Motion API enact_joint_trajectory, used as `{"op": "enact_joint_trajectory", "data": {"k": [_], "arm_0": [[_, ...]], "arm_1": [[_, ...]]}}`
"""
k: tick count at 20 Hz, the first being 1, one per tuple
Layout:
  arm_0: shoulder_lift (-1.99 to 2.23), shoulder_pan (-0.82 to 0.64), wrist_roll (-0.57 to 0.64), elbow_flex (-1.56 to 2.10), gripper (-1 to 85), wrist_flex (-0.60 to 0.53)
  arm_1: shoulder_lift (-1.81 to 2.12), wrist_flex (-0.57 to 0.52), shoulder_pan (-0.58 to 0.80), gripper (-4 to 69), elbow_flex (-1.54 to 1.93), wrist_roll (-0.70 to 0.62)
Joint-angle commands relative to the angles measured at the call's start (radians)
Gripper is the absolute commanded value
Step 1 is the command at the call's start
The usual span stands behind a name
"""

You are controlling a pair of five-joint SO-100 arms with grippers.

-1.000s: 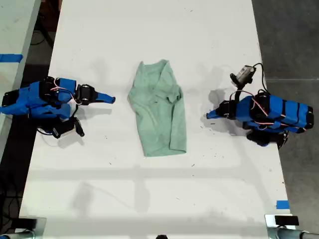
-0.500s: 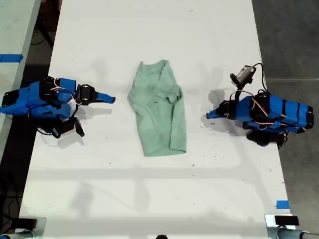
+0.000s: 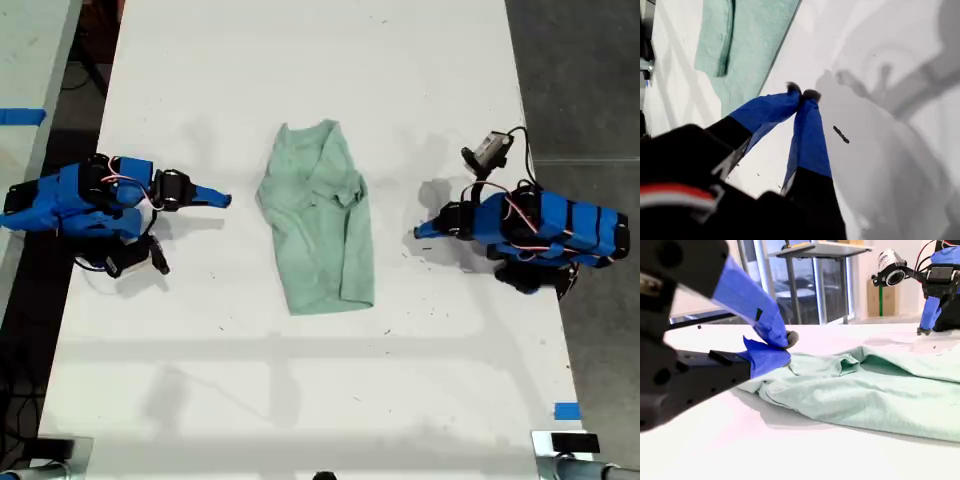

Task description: Fold t shirt

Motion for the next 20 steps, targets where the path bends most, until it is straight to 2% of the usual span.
{"op": "enact_joint_trajectory", "data": {"k": [1,15,20], "arm_0": [[0.006,-0.003,-0.021,0.000,-0.1,-0.002],[0.006,-0.006,-0.026,0.000,-0.1,0.003],[0.006,-0.029,-0.077,0.006,-0.1,0.014]], "arm_1": [[0.015,-0.006,-0.011,1.2,0.055,0.003],[0.015,-0.006,-0.011,1.2,0.055,0.011],[0.015,-0.003,-0.011,1.2,0.055,0.015]]}}
